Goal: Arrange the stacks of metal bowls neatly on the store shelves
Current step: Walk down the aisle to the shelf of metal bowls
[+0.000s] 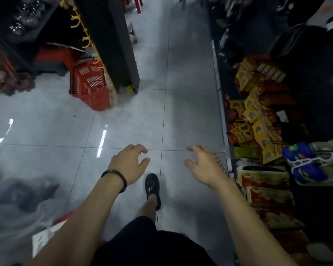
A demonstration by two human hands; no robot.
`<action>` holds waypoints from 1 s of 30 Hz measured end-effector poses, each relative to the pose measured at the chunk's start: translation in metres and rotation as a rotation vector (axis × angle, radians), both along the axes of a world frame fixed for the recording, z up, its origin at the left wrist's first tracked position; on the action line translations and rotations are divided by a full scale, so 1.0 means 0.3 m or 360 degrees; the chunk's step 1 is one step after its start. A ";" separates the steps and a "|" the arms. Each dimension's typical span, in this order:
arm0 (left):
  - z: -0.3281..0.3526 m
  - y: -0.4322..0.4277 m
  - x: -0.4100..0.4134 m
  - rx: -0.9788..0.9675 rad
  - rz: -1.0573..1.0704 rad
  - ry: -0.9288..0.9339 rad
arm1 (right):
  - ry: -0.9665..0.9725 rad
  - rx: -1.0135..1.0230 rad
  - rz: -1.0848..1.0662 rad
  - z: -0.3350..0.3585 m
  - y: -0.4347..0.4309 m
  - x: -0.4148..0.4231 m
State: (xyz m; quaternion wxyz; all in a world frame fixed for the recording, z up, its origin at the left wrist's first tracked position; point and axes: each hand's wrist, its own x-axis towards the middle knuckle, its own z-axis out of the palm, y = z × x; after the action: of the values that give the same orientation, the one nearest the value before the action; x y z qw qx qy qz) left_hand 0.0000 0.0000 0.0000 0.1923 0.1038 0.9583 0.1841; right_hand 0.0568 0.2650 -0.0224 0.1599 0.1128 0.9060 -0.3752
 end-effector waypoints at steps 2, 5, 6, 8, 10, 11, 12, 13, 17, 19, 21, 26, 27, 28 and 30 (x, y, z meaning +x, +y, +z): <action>-0.026 0.000 -0.121 -0.0022 0.0038 -0.0050 | -0.0010 0.0027 0.0035 -0.029 -0.009 -0.114; -0.066 0.005 -0.334 -0.0051 -0.0014 -0.0095 | -0.0109 0.0091 0.0075 -0.062 -0.019 -0.308; -0.066 0.011 -0.408 -0.0069 -0.0051 -0.0111 | -0.0139 0.0133 0.0079 -0.060 -0.021 -0.379; -0.057 0.022 -0.547 -0.0104 -0.0139 -0.0140 | -0.0195 0.0201 0.0107 -0.045 -0.017 -0.516; -0.047 0.043 -0.678 -0.0129 -0.0220 -0.0173 | -0.0238 0.0197 0.0096 -0.023 -0.004 -0.645; -0.043 0.055 -0.746 -0.0140 -0.0254 -0.0184 | -0.0245 0.0181 0.0075 -0.013 0.007 -0.709; -0.040 0.068 -0.812 -0.0151 -0.0281 -0.0187 | -0.0242 0.0167 0.0053 -0.006 0.020 -0.771; -0.038 0.081 -0.875 -0.0168 -0.0308 -0.0180 | -0.0242 0.0163 0.0034 0.005 0.033 -0.827; -0.042 0.134 -1.102 -0.0162 -0.0321 -0.0166 | -0.0263 0.0120 -0.0053 0.017 0.095 -1.027; -0.063 0.159 -1.220 -0.0157 -0.0308 -0.0195 | -0.0290 0.0111 -0.0068 0.005 0.134 -1.141; -0.095 0.192 -1.341 -0.0145 -0.0279 -0.0228 | -0.0295 0.0109 -0.0073 -0.016 0.181 -1.267; -0.132 0.348 -1.674 -0.0227 -0.0216 -0.0259 | -0.0361 -0.0039 -0.0066 -0.068 0.339 -1.631; -0.126 0.384 -1.744 -0.0261 -0.0223 -0.0257 | -0.0376 -0.0059 -0.0043 -0.075 0.377 -1.715; -0.111 0.419 -1.812 -0.0299 -0.0236 -0.0256 | -0.0393 -0.0062 -0.0010 -0.079 0.415 -1.800; -0.082 0.480 -1.944 -0.0328 -0.0229 -0.0247 | -0.0416 -0.0066 0.0050 -0.070 0.478 -1.961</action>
State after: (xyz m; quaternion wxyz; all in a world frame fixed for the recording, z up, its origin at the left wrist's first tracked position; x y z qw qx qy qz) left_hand -0.5831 0.1440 -0.0246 0.2882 0.1375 0.9444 0.0779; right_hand -0.5316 0.4085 -0.0434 0.2846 0.1433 0.8712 -0.3735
